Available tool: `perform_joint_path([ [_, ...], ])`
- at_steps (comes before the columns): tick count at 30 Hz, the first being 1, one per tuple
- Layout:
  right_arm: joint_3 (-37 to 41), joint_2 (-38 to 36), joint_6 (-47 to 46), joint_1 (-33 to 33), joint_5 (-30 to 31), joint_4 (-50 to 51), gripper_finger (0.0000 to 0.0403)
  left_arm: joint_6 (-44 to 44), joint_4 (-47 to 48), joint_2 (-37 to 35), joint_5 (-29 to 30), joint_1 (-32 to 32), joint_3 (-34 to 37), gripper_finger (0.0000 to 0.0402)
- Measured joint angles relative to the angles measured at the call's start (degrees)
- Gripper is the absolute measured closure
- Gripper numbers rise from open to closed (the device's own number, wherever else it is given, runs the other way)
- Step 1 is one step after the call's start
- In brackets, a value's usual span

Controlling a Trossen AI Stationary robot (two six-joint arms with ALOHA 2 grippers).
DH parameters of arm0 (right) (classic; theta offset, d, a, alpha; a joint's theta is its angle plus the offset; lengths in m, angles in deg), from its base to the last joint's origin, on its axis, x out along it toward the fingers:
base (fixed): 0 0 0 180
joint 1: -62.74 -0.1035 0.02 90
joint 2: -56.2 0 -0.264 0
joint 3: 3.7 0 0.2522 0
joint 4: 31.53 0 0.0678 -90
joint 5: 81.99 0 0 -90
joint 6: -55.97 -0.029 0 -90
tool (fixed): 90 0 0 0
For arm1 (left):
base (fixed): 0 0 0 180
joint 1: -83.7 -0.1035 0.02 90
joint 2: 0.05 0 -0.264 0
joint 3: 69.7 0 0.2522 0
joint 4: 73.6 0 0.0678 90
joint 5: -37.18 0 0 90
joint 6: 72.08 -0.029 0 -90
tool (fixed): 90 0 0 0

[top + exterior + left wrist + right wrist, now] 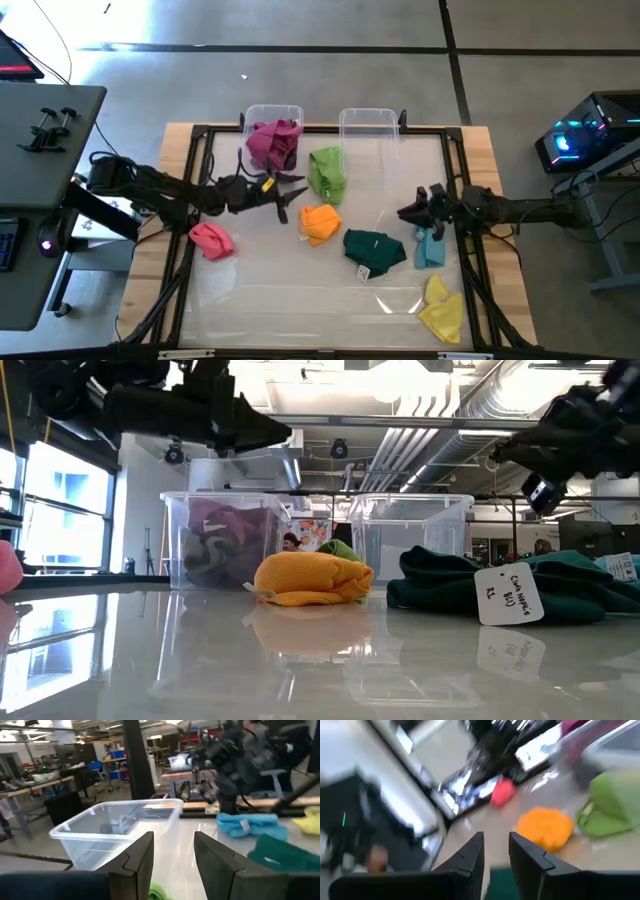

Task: Sort towels by color in basket
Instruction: Put the light blue microfiber cloth into the right transparent bin

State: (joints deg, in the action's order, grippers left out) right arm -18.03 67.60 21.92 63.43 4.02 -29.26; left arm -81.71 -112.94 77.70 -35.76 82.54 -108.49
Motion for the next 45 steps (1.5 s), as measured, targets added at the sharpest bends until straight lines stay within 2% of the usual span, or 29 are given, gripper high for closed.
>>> perform_joint_path([
  [3, -0.2, 0.36, -2.4, -0.04, 3.34, -5.5, 0.0321, -0.53, -0.62, 1.22, 0.0, 1.12, 0.0, 0.0275],
  [8, -0.31, 2.7, 1.25, -2.56, -5.23, -17.71, 0.0321, 1.96, -0.74, 3.19, 0.04, 3.0, -0.04, 0.0275],
  [10, -0.43, 4.98, 4.73, -5.13, -5.64, -20.28, 0.0321, 2.82, -0.72, 3.41, 0.02, 3.4, -0.04, 0.0275],
  [12, -1.23, 7.9, 10.04, -7.86, -4.0, -18.67, 0.0321, 3.37, -0.86, 3.41, 0.17, 3.59, -0.04, 0.0275],
  [15, -5.85, 12.99, 17.4, -10.8, -0.18, -10.69, 0.0321, 3.57, -0.88, 3.41, 0.22, 3.55, -0.04, 0.0275],
  [18, -13.68, 17.88, 18.77, -12.25, 3.36, 3.42, 0.032, 5.06, -0.93, 3.41, 1.52, 3.55, -0.04, 0.0275],
  [23, -29.07, 26.82, 9.15, -13.57, 7.0, 36.01, 0.032, 6.64, -0.61, 3.41, 3.78, 3.55, -0.04, 0.0275],
  [27, -37.18, 34.51, -5.99, -14.59, 2.4, 56.73, 0.0316, 7.01, 0.29, 3.41, 3.78, 4.07, -0.04, 0.0275],
  [32, -39.0, 42.02, -17.42, -16.68, -5.67, 66.03, 0.0273, 7.01, 0.4, 3.41, 3.76, 4.27, -0.04, 0.0275],
  [37, -38.89, 47.76, -24.97, -18.49, -9.57, 74.06, 0.0217, 7.62, 1.01, 3.41, 3.76, 4.28, -0.04, 0.0275],
  [39, -38.89, 49.29, -27.2, -18.99, -7.83, 76.49, 0.0206, 7.6, 1.04, 3.41, 3.76, 4.29, -0.04, 0.0275],
  [42, -38.59, 50.96, -30.28, -20.49, 0.14, 77.15, 0.0203, 7.58, 1.02, 3.41, 3.76, 4.27, -0.04, 0.0275],
  [45, -36.46, 52.52, -30.53, -20.87, 1.04, 73.69, 0.0203, 7.56, 1.0, 3.41, 3.76, 4.27, -0.04, 0.0275],
])
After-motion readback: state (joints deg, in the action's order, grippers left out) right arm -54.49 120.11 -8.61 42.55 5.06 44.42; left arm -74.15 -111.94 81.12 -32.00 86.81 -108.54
